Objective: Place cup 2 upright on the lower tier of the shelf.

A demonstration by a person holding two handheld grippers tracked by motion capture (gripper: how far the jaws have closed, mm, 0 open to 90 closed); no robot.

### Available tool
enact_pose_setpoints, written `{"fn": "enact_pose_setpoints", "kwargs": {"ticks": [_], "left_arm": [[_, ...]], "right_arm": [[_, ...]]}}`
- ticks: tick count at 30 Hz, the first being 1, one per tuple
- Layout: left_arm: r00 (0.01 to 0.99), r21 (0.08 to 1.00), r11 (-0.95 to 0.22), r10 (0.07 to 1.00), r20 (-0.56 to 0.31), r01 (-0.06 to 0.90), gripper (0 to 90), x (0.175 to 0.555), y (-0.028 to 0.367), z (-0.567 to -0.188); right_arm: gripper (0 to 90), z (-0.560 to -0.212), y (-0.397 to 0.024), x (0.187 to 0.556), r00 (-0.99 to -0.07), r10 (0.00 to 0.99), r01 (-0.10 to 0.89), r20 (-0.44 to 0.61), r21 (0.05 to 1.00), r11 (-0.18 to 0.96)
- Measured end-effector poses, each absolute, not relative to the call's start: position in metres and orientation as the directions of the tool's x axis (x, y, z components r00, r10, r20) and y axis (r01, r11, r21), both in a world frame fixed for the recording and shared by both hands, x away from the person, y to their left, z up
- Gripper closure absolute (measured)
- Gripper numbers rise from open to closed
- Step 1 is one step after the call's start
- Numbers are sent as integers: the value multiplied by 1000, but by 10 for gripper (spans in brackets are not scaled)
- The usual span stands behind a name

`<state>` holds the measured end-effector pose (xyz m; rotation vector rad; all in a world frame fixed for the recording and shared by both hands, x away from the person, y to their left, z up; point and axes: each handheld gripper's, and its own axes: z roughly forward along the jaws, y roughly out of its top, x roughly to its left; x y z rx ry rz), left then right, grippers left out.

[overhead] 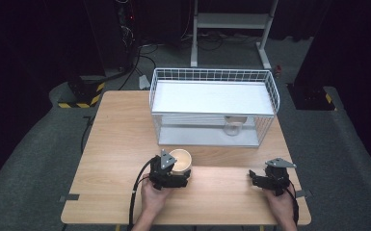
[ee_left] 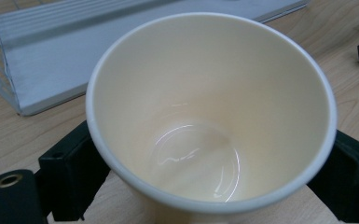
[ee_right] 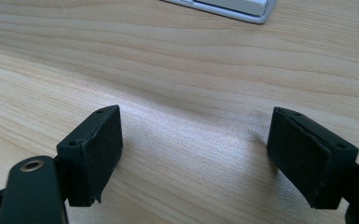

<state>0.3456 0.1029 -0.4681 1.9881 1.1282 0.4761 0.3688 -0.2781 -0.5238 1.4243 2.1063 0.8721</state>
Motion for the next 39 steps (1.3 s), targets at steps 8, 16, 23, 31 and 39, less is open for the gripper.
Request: {"fn": "enact_pose_setpoints", "kwargs": {"ticks": [8, 16, 23, 31, 39], "left_arm": [[559, 760, -340, 828, -36, 554, 100, 355, 99, -459], [570, 772, -329, 820, -53, 545, 100, 357, 95, -457], [568, 771, -325, 821, -56, 547, 100, 362, 92, -454], [576, 784, -295, 812, -95, 546, 100, 371, 92, -451], [565, 787, -300, 822, -73, 539, 100, 380, 90, -447]], "right_arm": [[182, -524, -278, 368, -361, 932, 649, -16, 713, 263], [181, -524, -278, 368, -361, 932, 651, -13, 712, 262], [181, -524, -278, 368, -361, 932, 649, -16, 713, 264], [181, -524, -278, 368, -361, 932, 649, -16, 713, 264], [181, -524, -278, 368, -360, 933, 650, -14, 713, 262]]}}
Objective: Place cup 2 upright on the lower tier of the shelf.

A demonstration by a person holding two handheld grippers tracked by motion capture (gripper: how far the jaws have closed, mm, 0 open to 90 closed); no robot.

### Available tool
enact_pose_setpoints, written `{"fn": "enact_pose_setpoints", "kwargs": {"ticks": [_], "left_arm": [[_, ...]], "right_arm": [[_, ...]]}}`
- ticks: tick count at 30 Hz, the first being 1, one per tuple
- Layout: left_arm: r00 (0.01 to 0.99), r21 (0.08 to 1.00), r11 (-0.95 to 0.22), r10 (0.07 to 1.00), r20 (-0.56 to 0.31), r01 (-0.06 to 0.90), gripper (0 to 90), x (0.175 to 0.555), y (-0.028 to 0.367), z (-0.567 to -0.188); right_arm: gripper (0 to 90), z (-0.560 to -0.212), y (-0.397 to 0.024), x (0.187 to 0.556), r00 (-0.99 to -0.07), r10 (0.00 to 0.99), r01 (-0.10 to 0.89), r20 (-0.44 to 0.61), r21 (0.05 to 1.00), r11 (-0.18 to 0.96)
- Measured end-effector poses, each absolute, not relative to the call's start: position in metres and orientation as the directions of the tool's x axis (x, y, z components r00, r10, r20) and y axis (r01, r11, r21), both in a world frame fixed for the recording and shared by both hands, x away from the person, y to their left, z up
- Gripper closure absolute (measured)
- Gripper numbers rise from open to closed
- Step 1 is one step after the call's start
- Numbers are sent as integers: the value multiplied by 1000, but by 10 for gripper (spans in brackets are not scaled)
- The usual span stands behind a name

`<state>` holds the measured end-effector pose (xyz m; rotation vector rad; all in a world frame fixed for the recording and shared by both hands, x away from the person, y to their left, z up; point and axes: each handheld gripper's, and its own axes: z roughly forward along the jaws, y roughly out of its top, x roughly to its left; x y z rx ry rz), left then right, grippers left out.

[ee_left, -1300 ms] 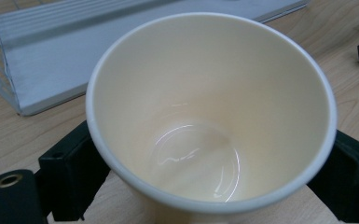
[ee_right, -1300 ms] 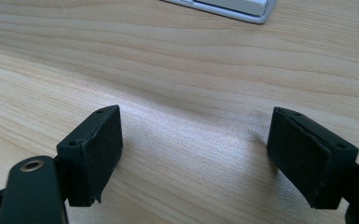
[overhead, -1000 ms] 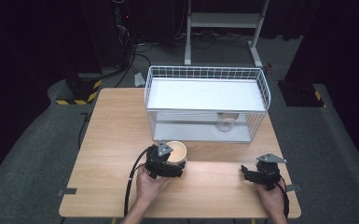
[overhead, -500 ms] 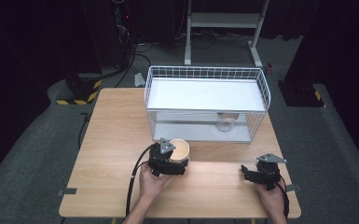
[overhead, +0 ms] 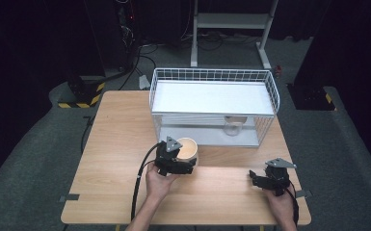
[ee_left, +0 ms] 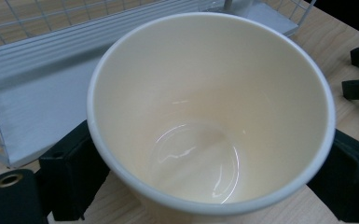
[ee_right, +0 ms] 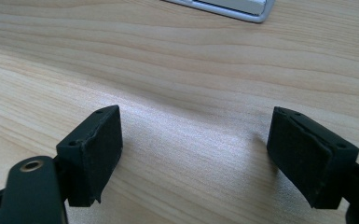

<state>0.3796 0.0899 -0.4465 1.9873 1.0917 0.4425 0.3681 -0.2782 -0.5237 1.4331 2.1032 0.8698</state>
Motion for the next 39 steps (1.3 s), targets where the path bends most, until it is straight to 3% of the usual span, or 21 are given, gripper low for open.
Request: {"fn": "enact_pose_setpoints", "kwargs": {"ticks": [39], "left_arm": [[486, 755, -349, 873, 47, 554, 100, 437, 78, -451]], "right_arm": [[182, -524, -278, 368, -361, 933, 650, -14, 713, 262]]}}
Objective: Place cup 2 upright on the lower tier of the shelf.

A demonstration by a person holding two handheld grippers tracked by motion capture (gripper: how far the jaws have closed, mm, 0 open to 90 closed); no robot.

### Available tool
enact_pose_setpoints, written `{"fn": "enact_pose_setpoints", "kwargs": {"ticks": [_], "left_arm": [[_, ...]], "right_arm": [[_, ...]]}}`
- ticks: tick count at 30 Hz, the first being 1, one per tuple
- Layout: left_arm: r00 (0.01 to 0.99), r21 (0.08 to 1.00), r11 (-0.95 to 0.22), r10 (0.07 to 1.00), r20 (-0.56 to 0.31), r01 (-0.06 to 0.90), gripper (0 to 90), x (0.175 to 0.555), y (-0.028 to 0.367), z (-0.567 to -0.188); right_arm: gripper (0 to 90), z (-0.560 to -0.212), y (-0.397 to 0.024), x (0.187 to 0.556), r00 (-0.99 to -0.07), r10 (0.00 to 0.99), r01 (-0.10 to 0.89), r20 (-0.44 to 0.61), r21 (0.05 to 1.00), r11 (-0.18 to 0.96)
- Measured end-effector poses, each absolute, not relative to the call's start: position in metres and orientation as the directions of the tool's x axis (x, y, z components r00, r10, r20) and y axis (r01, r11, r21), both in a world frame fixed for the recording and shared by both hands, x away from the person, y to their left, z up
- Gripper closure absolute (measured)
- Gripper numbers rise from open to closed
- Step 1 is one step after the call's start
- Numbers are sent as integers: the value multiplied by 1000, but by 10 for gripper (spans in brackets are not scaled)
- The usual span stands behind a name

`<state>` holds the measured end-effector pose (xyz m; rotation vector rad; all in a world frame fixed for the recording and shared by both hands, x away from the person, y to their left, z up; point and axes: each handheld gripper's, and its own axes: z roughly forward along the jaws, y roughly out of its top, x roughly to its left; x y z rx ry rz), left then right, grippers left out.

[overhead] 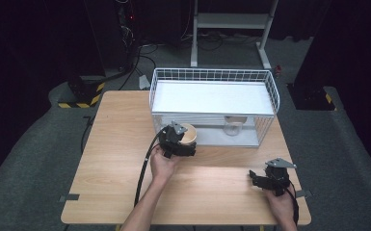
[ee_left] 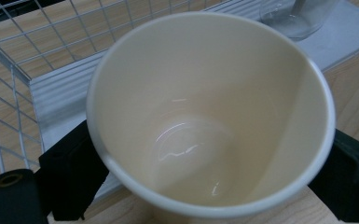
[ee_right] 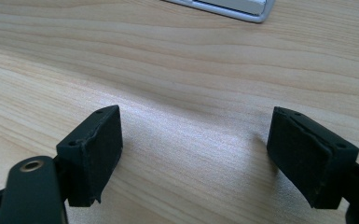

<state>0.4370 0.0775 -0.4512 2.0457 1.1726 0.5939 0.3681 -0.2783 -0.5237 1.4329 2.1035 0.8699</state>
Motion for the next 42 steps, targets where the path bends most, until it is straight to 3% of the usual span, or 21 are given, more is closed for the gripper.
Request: {"fn": "enact_pose_setpoints", "kwargs": {"ticks": [19, 42], "left_arm": [[452, 744, -321, 892, 29, 586, 100, 454, 81, -464], [444, 788, -281, 896, 10, 548, 99, 466, 80, -473]], "right_arm": [[182, -524, -278, 368, -363, 932, 649, -16, 713, 264], [182, -524, -278, 368, -363, 932, 649, -15, 713, 265]]}}
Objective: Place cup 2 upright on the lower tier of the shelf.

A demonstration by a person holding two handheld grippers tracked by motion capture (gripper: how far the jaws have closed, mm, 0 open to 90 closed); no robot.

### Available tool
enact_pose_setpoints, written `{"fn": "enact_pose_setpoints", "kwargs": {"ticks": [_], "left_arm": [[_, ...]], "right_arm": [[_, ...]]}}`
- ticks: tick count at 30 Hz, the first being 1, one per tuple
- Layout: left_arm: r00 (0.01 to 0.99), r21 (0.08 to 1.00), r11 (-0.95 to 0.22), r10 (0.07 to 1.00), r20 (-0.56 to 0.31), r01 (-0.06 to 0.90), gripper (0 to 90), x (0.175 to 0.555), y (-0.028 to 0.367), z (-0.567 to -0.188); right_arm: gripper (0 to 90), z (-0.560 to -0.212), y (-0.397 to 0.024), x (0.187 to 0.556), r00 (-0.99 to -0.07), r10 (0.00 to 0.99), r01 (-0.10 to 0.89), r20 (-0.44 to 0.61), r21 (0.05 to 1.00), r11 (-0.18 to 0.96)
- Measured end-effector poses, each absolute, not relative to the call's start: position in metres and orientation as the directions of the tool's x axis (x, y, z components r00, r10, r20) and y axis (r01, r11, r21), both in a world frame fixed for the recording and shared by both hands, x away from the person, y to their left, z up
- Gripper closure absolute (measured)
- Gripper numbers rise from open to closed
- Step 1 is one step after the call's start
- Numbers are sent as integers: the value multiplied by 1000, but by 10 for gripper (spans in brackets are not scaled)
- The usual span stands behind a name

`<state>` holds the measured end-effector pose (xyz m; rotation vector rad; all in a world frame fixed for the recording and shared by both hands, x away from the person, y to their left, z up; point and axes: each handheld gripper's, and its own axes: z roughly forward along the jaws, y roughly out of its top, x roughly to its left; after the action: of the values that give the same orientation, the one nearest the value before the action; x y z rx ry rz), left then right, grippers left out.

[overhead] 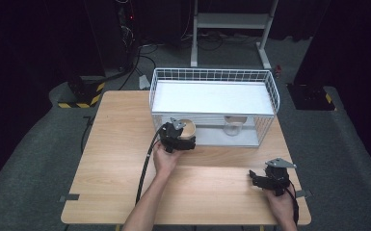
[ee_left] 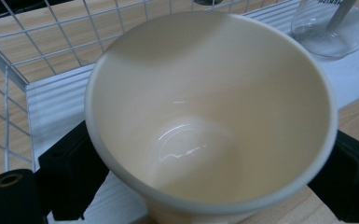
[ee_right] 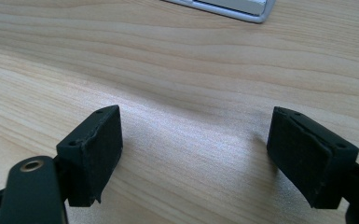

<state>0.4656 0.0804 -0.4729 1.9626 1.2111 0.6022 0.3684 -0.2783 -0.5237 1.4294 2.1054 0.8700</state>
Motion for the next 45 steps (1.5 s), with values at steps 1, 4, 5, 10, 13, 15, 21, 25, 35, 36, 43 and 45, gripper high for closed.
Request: {"fn": "enact_pose_setpoints", "kwargs": {"ticks": [1, 4, 5, 10, 13, 15, 21, 25, 35, 36, 43, 45], "left_arm": [[442, 788, -278, 897, 9, 549, 99, 466, 80, -473], [433, 780, -286, 901, 22, 556, 98, 469, 78, -472], [432, 779, -286, 902, 22, 558, 98, 470, 77, -472], [431, 780, -277, 902, 10, 561, 95, 471, 77, -473], [411, 785, -262, 912, 11, 561, 94, 470, 74, -473], [405, 784, -255, 914, 5, 565, 91, 470, 73, -473], [411, 787, -240, 911, -19, 569, 58, 469, 78, -471], [404, 785, -259, 915, 12, 563, 49, 467, 79, -470], [415, 788, -241, 910, -20, 567, 109, 455, 86, -471], [412, 779, -243, 911, -21, 578, 111, 454, 86, -473], [407, 779, -242, 913, -18, 578, 167, 447, 88, -479], [406, 780, -244, 914, -14, 576, 185, 445, 87, -481]], "right_arm": [[182, -524, -278, 368, -363, 932, 649, -16, 713, 265], [182, -524, -278, 368, -362, 932, 650, -15, 713, 264], [182, -524, -278, 368, -363, 932, 649, -16, 713, 265], [182, -524, -278, 368, -363, 932, 649, -16, 713, 265], [182, -524, -278, 368, -362, 932, 650, -15, 713, 264], [182, -524, -278, 368, -362, 932, 649, -15, 713, 264], [182, -524, -278, 368, -362, 932, 649, -15, 713, 263], [182, -524, -278, 368, -363, 932, 649, -16, 713, 265], [182, -524, -278, 368, -363, 932, 649, -16, 713, 265], [182, -524, -278, 368, -363, 932, 649, -16, 713, 265], [182, -524, -278, 368, -363, 932, 649, -16, 713, 265], [182, -524, -278, 368, -363, 932, 649, -16, 713, 265]]}}
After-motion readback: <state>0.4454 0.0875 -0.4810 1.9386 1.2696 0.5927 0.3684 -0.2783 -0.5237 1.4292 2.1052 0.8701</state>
